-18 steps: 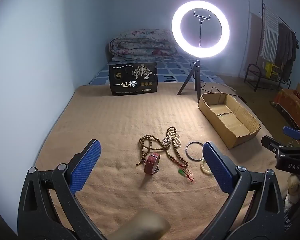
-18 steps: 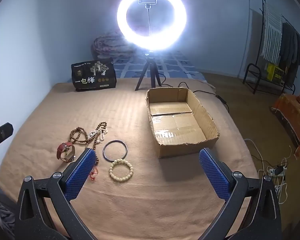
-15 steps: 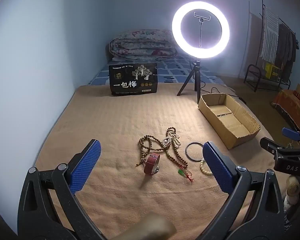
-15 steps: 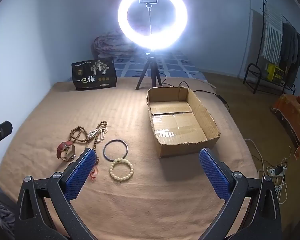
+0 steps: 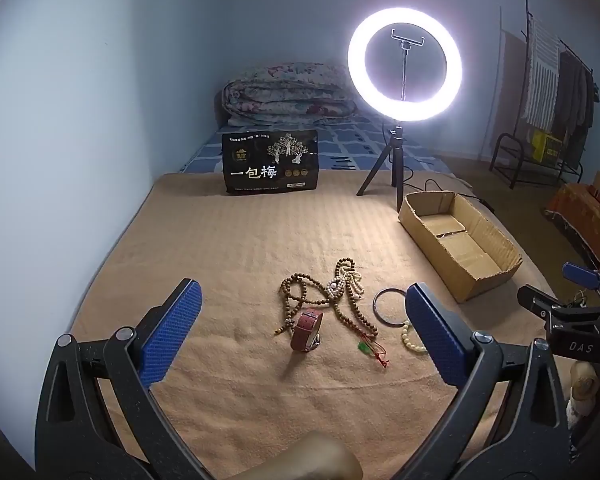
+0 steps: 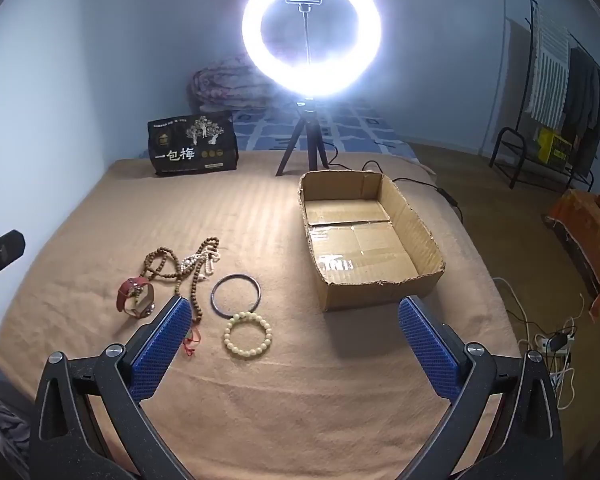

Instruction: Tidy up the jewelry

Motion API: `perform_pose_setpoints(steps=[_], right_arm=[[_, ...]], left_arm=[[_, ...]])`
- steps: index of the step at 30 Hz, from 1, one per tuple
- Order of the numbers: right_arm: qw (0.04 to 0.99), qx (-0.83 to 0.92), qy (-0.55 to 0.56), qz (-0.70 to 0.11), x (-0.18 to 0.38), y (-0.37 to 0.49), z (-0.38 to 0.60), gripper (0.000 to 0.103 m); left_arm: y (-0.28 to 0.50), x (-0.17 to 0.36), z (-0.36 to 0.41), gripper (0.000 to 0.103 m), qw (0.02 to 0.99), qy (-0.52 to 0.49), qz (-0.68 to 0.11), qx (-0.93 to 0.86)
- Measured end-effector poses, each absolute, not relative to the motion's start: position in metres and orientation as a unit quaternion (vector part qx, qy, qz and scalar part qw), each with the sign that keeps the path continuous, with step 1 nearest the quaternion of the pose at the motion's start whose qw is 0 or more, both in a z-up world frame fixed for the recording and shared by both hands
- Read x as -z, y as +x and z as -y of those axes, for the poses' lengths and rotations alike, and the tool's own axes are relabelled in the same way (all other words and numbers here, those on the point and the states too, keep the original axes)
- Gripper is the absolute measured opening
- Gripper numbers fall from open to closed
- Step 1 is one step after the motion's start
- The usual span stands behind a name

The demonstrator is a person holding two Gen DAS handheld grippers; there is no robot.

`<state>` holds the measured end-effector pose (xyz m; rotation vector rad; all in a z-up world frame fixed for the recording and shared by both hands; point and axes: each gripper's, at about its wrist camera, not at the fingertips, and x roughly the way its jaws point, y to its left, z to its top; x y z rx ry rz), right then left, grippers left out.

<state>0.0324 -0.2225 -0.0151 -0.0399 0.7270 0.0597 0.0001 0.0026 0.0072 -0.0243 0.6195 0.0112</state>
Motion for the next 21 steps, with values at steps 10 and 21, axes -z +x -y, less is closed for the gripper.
perform_pose_setpoints(steps=[10,21], right_arm=[[0.933,-0.028,-0.019,-0.358,0.0161,0.0333,0.2232,0.103],[0.933,-0.028,-0.019,-0.359,0.0162,0.0339,0.2225,0.103]], left_arm=[[-0.0018,-0.0090,-0.0031,0.103,0.953,-0.012,-0.303,-0.007],[-0.0010,-0.0113,-0.0051,0.103,0.953,-0.013,-0.302,-0.008]])
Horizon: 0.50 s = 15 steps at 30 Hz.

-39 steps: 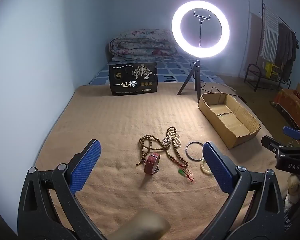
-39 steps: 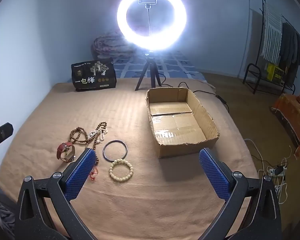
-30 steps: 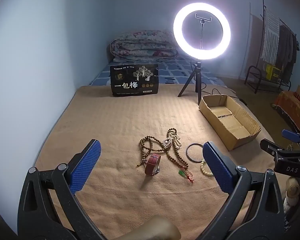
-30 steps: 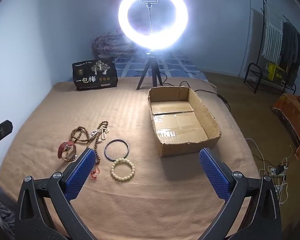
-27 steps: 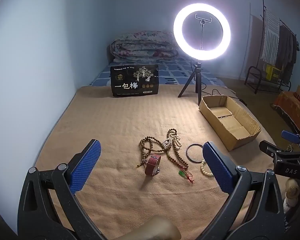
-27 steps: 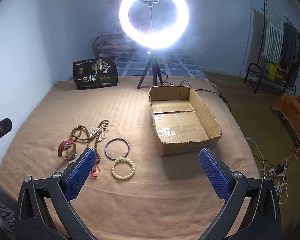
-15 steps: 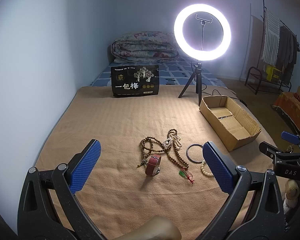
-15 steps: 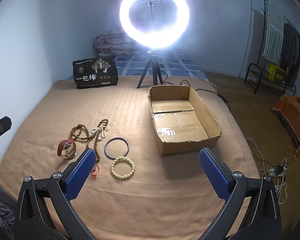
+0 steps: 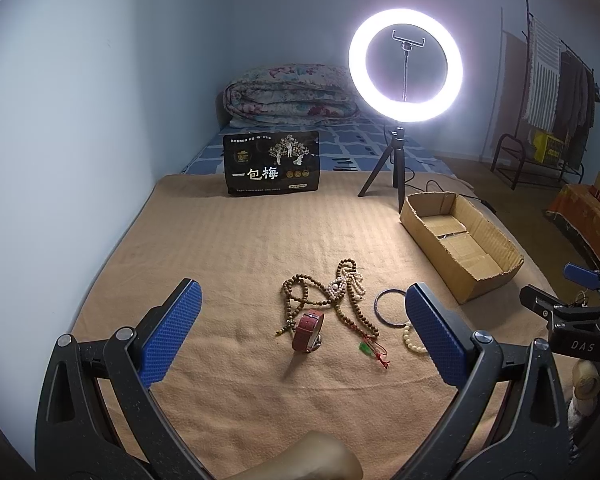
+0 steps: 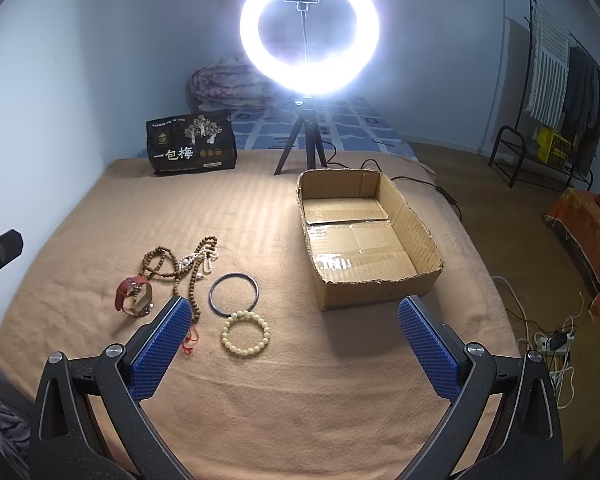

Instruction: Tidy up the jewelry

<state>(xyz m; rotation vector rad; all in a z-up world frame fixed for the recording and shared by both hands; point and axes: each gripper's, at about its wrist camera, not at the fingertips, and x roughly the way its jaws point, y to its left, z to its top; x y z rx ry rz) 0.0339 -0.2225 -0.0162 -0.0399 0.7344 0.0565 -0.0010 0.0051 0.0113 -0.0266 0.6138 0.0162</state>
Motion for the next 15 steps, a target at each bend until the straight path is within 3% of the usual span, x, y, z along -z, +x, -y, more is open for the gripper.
perform_pose_setpoints(steps=[15], right_arm=[[0.931,-0.031,-0.017,-0.363,0.0195,0.0342,0.2233,0.103]], left_arm=[[-0.0018,-0.0102,-0.0044,0.103,0.953,-0.012,-0.301,-0.008]])
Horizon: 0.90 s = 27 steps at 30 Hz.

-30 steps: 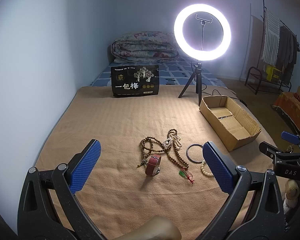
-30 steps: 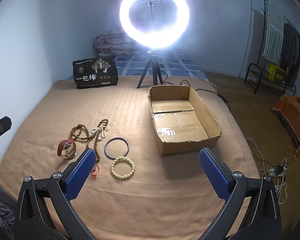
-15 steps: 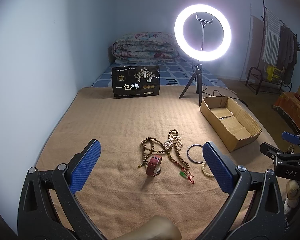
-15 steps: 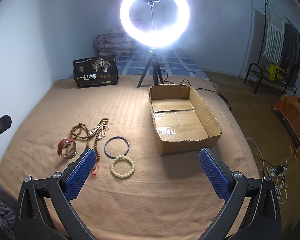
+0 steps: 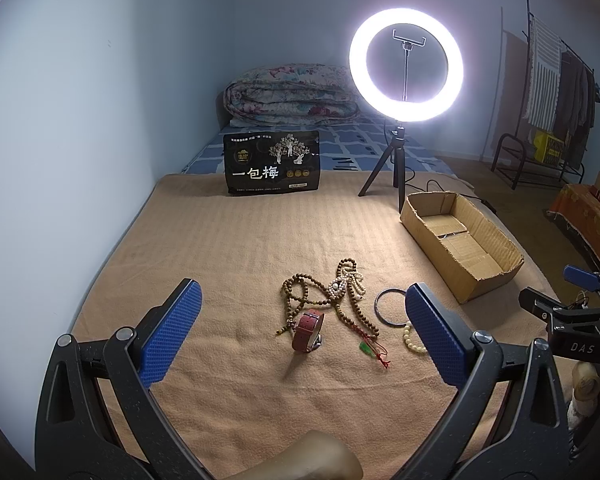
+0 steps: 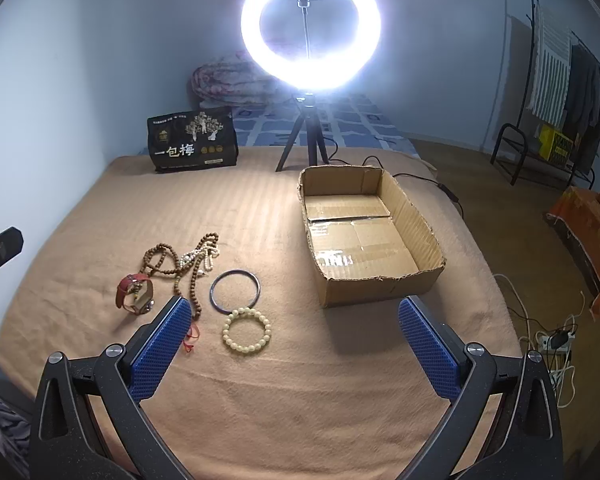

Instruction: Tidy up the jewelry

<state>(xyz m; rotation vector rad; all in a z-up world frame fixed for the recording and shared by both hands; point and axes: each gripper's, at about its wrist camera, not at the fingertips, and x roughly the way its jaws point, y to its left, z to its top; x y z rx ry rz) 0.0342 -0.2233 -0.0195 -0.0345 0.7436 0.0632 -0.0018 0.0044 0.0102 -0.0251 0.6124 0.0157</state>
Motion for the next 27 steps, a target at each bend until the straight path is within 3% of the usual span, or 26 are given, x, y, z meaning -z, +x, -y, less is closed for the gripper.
perform_pose_setpoints(steps=[27], right_arm=[[0.930,-0.032,-0.015,-0.366,0.0221,0.0335,0.2232,0.103]], left_arm=[[-0.0024,-0.0093,-0.0042,0.103,0.953,-0.012,-0.302,-0.008]])
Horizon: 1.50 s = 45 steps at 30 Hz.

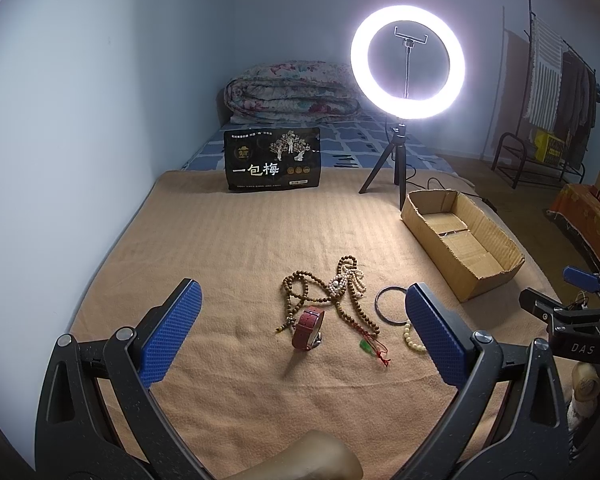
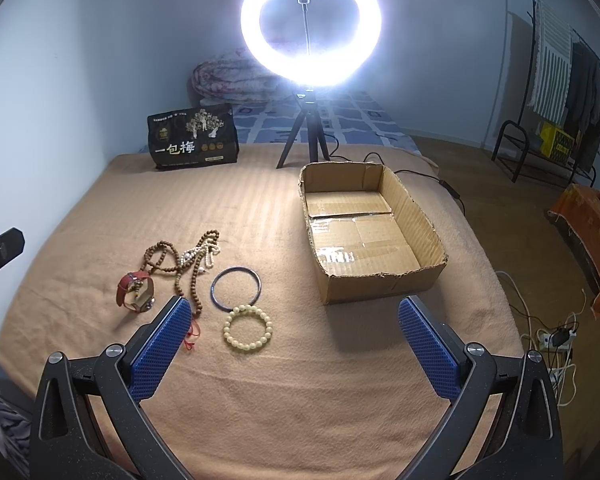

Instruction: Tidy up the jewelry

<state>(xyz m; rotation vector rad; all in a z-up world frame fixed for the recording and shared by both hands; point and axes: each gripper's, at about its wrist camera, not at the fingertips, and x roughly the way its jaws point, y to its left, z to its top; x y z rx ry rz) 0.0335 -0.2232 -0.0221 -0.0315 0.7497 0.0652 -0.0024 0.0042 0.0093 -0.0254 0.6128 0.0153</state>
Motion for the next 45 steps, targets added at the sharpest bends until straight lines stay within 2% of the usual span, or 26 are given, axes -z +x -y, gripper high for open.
perform_pose_setpoints(steps=[24,34,40,43,45], right_arm=[[0.925,-0.021,-0.027,-0.378,0.025,0.043,0.231,0.103],[0.905,-0.034,-0.032,-0.423,0.041,0.061,0.225,0.103],[0.886,-0.054,-0.036,-0.459,0.061,0.074,0.218,0.103],[0.879,-0.065,-0.034,-0.471,0.069,0.079,0.217,0.103],[0.876,-0.069,-0.044,-0.475,0.076,0.084,0.214,0.103]], left_arm=[[0.007,0.011,-0.014,0.103,0.944,-0.013,-0.330,-0.025],[0.032,0.023,-0.032,0.103,0.927,-0.035,-0.374,-0.023],[0.055,0.042,-0.038,0.094,0.907,-0.054,-0.418,-0.007],[0.065,0.054,-0.037,0.086,0.895,-0.052,-0.443,0.000],[0.070,0.062,-0.034,0.085,0.890,-0.046,-0.453,0.004]])
